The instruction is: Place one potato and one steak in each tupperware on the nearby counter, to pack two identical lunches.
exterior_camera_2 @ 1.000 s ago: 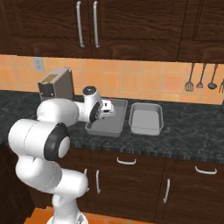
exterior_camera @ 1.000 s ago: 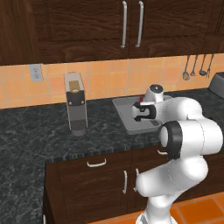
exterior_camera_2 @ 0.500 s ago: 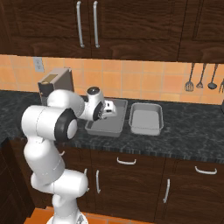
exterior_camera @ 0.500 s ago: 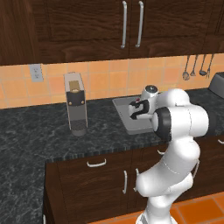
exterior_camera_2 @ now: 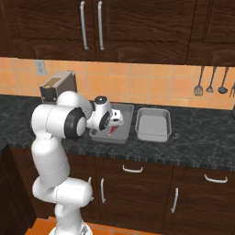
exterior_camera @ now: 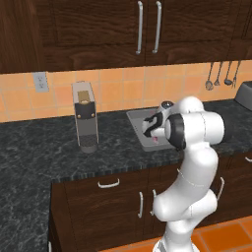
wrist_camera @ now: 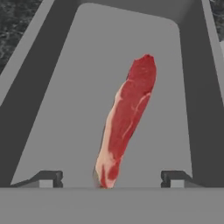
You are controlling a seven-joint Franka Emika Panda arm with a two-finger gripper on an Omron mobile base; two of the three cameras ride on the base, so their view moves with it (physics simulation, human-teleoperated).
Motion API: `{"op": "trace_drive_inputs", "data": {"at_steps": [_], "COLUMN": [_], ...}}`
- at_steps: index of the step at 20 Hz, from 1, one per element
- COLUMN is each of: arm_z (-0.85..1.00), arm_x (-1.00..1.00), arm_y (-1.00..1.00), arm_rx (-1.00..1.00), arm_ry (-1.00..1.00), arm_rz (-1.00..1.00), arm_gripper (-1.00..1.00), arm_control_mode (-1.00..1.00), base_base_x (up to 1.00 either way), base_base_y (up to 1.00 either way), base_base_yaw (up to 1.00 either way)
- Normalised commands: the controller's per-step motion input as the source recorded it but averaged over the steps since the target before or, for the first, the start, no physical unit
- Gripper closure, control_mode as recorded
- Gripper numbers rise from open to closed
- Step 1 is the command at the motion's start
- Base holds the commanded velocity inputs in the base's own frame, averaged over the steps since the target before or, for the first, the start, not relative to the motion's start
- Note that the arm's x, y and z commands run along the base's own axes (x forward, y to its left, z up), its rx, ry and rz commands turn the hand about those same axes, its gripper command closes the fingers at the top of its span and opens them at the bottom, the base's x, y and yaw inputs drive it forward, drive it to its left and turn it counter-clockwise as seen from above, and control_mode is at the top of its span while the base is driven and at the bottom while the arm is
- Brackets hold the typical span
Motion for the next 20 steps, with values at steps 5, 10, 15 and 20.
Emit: {"op": "trace_drive_inputs", "data": {"at_steps": [5, 10, 15, 20], "arm_z": [0.5, 0.92, 0.81, 0.49], "arm_x": [0.08, -0.5, -0.99, -1.0], "arm_y": [-0.09, -0.04, 0.04, 0.16], "arm_rx": [0.0, 0.05, 0.2, 0.11], "arm_ry": [0.0, -0.02, -0.01, -0.01], "arm_rz": [0.0, -0.11, -0.14, -0.14], "arm_gripper": [-1.0, -1.0, -1.0, -1.0], "arm_control_mode": [-1.0, -1.0, -1.0, -1.0], "base_base_x": [0.0, 0.0, 0.0, 0.0], "base_base_y": [0.0, 0.0, 0.0, 0.0], "base_base_yaw": [0.0, 0.0, 0.0, 0.0]}}
